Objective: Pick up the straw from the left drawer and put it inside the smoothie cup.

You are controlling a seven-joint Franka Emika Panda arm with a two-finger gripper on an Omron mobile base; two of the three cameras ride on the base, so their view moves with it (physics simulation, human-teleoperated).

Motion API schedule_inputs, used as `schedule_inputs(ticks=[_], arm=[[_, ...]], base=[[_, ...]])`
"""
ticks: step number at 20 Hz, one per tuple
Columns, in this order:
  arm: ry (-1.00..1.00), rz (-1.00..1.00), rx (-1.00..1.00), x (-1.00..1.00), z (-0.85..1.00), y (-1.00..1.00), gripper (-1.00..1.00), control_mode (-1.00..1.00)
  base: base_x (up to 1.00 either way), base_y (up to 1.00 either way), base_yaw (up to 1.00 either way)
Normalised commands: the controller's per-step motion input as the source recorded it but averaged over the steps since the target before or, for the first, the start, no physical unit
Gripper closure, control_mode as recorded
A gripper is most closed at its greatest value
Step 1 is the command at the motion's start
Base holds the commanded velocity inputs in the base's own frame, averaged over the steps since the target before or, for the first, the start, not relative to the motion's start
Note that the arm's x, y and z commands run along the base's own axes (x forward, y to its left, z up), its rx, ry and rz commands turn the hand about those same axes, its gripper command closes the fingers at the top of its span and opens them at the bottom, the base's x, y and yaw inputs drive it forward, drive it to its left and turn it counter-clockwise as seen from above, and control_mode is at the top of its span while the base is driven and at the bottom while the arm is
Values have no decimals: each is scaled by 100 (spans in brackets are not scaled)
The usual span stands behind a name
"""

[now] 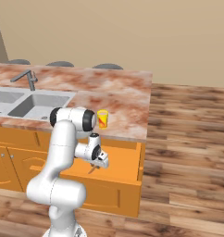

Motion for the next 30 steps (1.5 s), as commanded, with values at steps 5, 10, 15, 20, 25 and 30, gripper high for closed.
schedule_inputs(ticks=[5, 10, 15, 20, 25, 30], arm=[[0, 0, 0, -9, -8, 0, 100, -100], [-4, 0, 0, -20, 3, 0, 100, -100], [-8, 0, 0, -8, 59, 0, 100, -100], [-10, 0, 0, -20, 88, -4, 100, -100], [-11, 0, 0, -16, 100, -4, 100, -100], [-23, 3, 0, -13, 100, 0, 100, -100]], base=[[0, 0, 0], [0, 0, 0], [0, 0, 0], [0, 0, 0], [0, 0, 0], [0, 0, 0]])
